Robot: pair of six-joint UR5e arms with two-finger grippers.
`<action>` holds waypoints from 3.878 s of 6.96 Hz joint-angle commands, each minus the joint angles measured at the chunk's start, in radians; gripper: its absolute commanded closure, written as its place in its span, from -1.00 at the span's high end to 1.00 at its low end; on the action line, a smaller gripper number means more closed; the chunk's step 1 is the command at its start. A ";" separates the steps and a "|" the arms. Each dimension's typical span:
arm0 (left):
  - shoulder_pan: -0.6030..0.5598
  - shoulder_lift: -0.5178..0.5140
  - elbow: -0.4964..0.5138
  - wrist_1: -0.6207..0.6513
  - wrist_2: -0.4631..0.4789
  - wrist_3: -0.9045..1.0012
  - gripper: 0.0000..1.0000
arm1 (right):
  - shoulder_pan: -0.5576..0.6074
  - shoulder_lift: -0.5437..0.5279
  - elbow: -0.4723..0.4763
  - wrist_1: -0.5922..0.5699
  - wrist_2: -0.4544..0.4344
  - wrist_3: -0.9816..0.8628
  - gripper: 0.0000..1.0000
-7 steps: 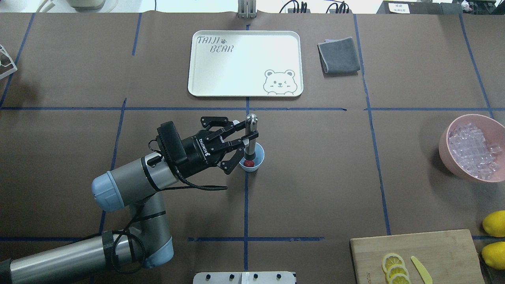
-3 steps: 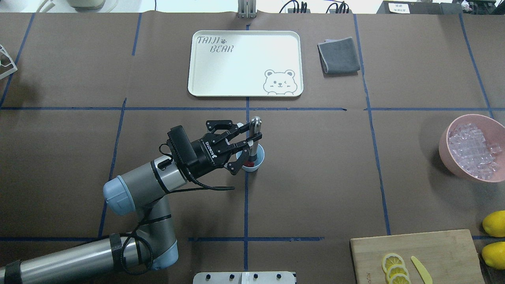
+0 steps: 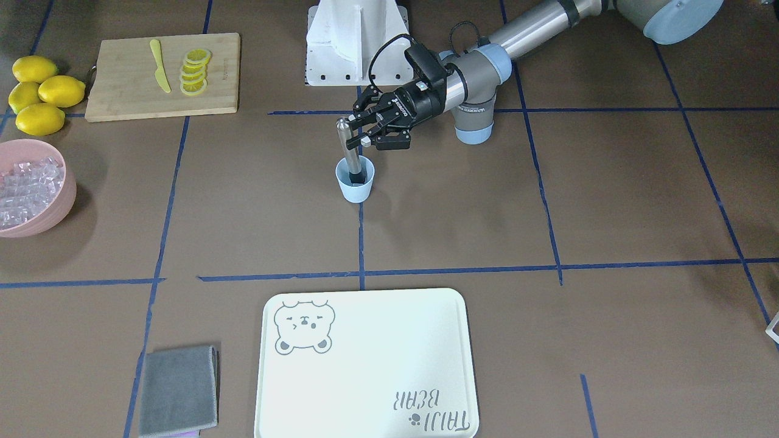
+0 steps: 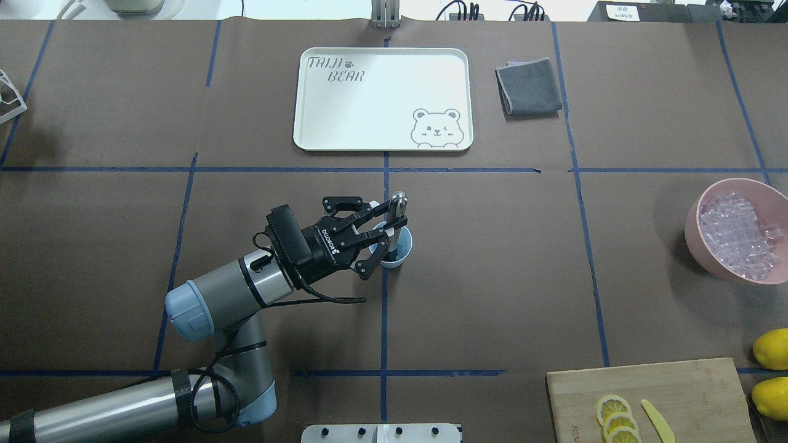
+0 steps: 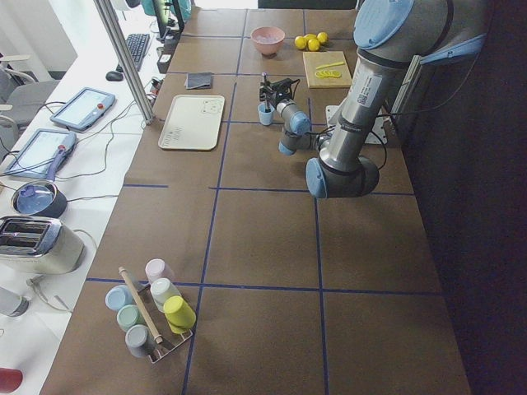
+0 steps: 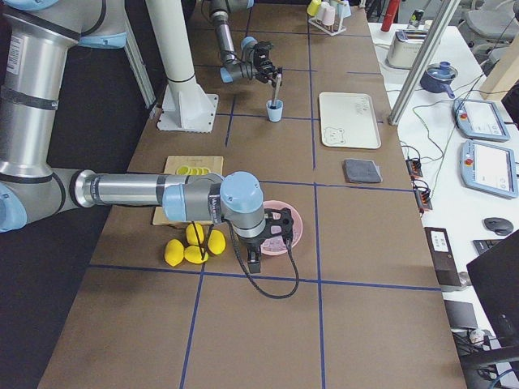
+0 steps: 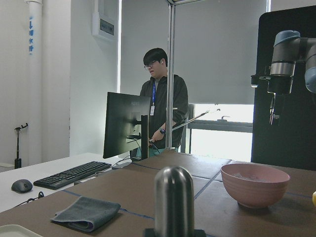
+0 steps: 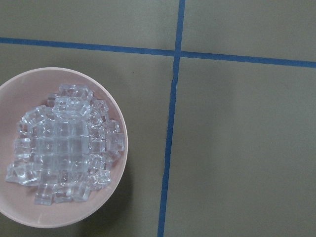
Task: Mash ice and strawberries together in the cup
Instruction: 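Press the pestle down on the ice and strawberry in the cup, then lift the pestle out of the cup with the left gripper, then set the pestle back down at its spot and open the left gripper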
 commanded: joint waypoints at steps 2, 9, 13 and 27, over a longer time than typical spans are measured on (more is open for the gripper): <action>-0.025 -0.008 -0.037 0.014 -0.007 0.010 -1.00 | 0.000 0.000 0.000 0.000 0.000 0.000 0.99; -0.064 0.033 -0.584 0.938 -0.008 -0.009 -1.00 | 0.000 -0.002 -0.003 -0.002 0.000 0.000 0.99; -0.076 0.111 -0.723 1.426 -0.010 0.010 -1.00 | 0.000 -0.002 -0.003 -0.002 0.002 0.000 0.99; -0.989 0.664 -0.467 1.694 -0.852 -0.203 -0.93 | 0.000 -0.003 -0.003 -0.002 0.002 -0.005 0.99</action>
